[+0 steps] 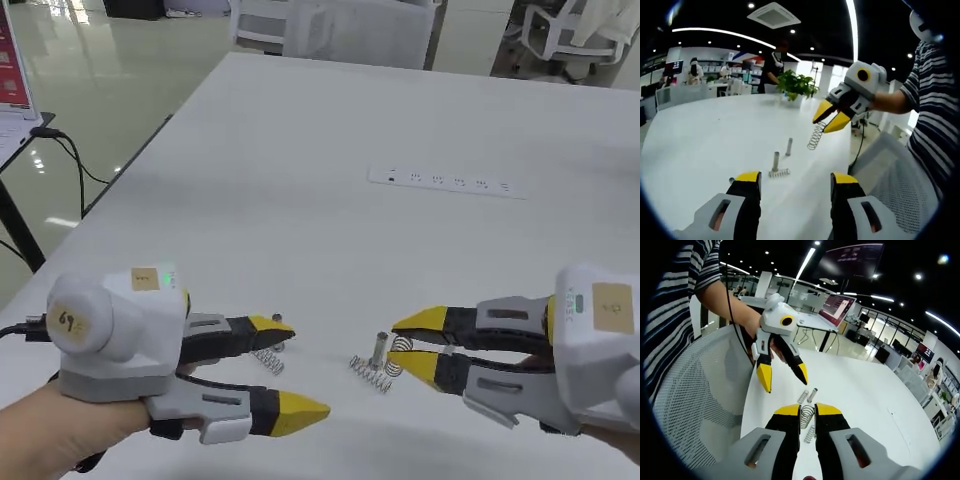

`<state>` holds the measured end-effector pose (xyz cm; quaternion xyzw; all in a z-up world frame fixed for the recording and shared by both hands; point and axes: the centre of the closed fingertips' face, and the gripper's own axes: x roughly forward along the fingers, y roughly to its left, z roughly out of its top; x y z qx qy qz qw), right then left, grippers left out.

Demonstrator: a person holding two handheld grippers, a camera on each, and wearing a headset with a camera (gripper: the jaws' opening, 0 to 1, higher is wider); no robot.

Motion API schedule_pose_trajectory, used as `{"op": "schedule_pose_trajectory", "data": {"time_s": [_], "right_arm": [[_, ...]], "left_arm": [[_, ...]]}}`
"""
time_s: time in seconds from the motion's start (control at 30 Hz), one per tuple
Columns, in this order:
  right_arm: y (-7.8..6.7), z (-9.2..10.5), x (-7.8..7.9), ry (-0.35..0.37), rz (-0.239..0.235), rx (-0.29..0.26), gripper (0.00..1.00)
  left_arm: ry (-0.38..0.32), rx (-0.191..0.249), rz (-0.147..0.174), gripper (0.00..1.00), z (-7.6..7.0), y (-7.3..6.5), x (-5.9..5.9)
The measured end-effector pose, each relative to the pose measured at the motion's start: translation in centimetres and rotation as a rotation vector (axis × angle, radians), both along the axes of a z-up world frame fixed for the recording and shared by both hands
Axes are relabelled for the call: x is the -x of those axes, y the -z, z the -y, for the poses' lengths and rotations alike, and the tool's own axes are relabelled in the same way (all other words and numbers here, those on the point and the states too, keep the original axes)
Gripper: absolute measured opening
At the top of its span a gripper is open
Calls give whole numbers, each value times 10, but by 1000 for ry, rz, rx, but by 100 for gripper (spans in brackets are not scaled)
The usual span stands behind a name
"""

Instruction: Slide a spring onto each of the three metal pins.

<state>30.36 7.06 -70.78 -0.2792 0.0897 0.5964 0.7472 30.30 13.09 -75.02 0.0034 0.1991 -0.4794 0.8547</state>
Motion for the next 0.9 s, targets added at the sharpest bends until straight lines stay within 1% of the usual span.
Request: {"op": "schedule_pose_trajectory", "data": {"time_s": [0.1, 0.3, 0.37, 0.43, 0.47, 0.5, 0.53, 0.63, 0.7, 0.77, 0.8, 0.9], "right_arm": [[0, 2, -1, 7, -2, -2, 7], [3, 5, -1, 16, -10, 7, 7], [3, 6, -1, 21, -9, 6, 7], [3, 8, -3, 29, -7, 5, 7], [3, 9, -4, 33, -7, 5, 7], [3, 10, -4, 37, -4, 6, 7], [3, 11, -5, 40, -4, 7, 7], [6, 16, -8, 59, -7, 9, 7], [8, 19, -11, 73, -7, 15, 7], [12, 24, -16, 100, -16, 15, 7], [13, 26, -18, 108, -20, 16, 7], [17, 34, -26, 153, -25, 16, 7]], "left_arm": [[-24, 4, -6, 57, -7, 1, 0], [-85, -3, -3, 69, -25, 2, -5], [-97, -10, 6, 74, -30, 4, -7], [-101, -31, 4, 81, -36, 11, -7], [-98, -64, 6, 83, -41, 16, -6], [-99, -83, 3, 85, -45, 20, -5], [-99, -91, 4, 86, -47, 22, -5], [-113, -73, -4, 90, -57, 23, -5], [-122, -74, -3, 93, -61, 22, -5], [-142, -63, 11, 96, -67, 18, -8], [-150, -58, 13, 98, -69, 17, -9], [-170, -55, 19, 98, -74, 14, -12]]}}
